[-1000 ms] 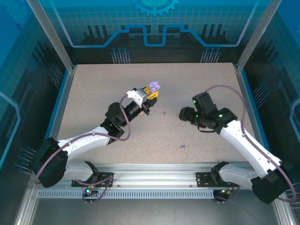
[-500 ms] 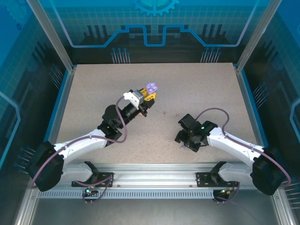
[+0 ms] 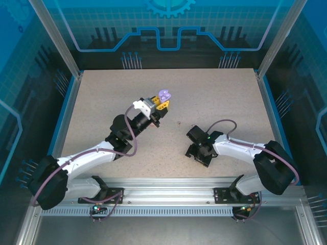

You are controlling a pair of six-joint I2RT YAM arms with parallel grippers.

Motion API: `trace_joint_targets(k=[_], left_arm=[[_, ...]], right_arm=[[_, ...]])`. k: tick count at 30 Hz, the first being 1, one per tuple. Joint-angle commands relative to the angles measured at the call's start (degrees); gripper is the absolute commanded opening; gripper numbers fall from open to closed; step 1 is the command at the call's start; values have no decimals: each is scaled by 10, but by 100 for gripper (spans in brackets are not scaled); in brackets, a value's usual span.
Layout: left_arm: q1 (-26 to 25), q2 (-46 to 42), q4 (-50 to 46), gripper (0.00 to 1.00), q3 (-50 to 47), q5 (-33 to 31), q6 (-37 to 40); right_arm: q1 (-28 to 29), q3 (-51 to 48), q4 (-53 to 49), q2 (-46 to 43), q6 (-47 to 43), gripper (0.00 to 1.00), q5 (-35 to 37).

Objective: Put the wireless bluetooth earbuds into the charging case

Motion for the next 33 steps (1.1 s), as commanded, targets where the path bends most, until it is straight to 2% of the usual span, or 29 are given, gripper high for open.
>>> trace_joint_targets(k=[1, 15, 22, 27, 33], left_arm=[[3, -16, 12, 0, -5, -10, 10], [8, -14, 18, 0, -11, -11, 11], [10, -16, 18, 0, -12, -7, 6], [9, -18, 18, 0, -14, -5, 2], [9, -29, 9, 0, -17, -5, 0]], right_arm=[[-9, 14, 7, 13, -5, 69, -6], [-30, 94, -30, 75, -80, 67, 14], [-2, 151, -117, 66, -198, 68, 110], [-5, 146, -89, 72, -305, 71, 76], [6, 148, -78, 75, -364, 67, 38]])
